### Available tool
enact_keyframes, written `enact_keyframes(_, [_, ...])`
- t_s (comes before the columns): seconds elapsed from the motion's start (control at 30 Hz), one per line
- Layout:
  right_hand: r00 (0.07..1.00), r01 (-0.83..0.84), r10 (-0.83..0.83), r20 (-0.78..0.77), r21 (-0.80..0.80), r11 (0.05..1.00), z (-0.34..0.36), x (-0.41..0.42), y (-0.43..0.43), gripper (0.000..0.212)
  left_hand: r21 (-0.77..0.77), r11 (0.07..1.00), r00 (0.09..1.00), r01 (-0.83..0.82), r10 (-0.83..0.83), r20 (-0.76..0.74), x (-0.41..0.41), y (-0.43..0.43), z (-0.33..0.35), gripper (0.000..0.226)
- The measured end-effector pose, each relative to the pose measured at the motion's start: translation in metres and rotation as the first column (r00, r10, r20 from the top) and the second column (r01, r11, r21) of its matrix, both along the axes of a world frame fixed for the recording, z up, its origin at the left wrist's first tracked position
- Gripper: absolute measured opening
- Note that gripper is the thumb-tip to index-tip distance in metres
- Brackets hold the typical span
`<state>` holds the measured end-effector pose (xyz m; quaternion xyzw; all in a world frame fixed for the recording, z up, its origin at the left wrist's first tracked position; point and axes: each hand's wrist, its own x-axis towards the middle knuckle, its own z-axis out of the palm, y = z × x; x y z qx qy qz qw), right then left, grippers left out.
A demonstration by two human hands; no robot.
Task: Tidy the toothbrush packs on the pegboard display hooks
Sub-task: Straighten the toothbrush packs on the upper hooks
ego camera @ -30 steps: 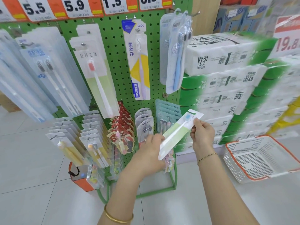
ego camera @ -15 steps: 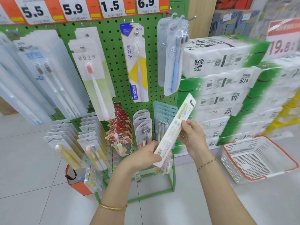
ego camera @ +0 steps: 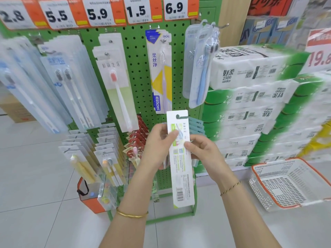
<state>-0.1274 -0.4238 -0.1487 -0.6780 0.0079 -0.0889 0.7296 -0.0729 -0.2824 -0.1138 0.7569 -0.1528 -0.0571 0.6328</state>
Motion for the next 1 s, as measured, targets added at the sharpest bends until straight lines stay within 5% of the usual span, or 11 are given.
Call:
enact_keyframes(0.13, [0.997, -0.075, 0.075, -0.006, -0.05, 0.996, 0.006, -0.001, 0.007, 0.013, -0.17, 0.974, 0.988, -0.152, 0.15, -0.024, 0.002, 0.004, 0.014, 0.004])
enact_keyframes(0.3, [0.985, -0.17, 0.17, 0.0, -0.036, 0.985, 0.01, 0.007, 0.017, 0.007, -0.349, 0.928, 0.99, -0.133, 0.107, -0.093, 0.0, 0.018, 0.029, 0.011])
enact_keyframes(0.43, [0.905, -0.414, 0.415, -0.095, 0.027, 0.91, 0.017, 0.019, 0.031, 0.078, -0.514, 0.857, 0.993, -0.04, -0.021, -0.113, 0.002, 0.032, 0.043, 0.018])
enact_keyframes(0.57, [0.848, -0.522, 0.527, -0.045, 0.091, 0.848, 0.032, 0.029, 0.055, 0.097, -0.634, 0.772, 0.986, 0.048, -0.138, -0.094, 0.007, 0.049, 0.067, 0.021])
enact_keyframes(0.73, [0.991, -0.117, 0.125, 0.036, -0.181, 0.976, 0.067, 0.044, 0.092, 0.058, -0.548, 0.835, 0.999, -0.048, 0.032, -0.038, 0.019, 0.073, 0.09, 0.026])
enact_keyframes(0.83, [0.975, 0.218, -0.185, 0.124, -0.375, 0.901, 0.092, 0.056, 0.11, 0.049, -0.437, 0.897, 0.995, -0.061, 0.09, 0.044, 0.021, 0.087, 0.102, 0.036])
enact_keyframes(1.0, [0.901, 0.433, -0.343, 0.266, -0.505, 0.747, 0.11, 0.07, 0.137, 0.054, -0.249, 0.962, 0.951, -0.114, 0.178, 0.254, 0.036, 0.095, 0.115, 0.014])
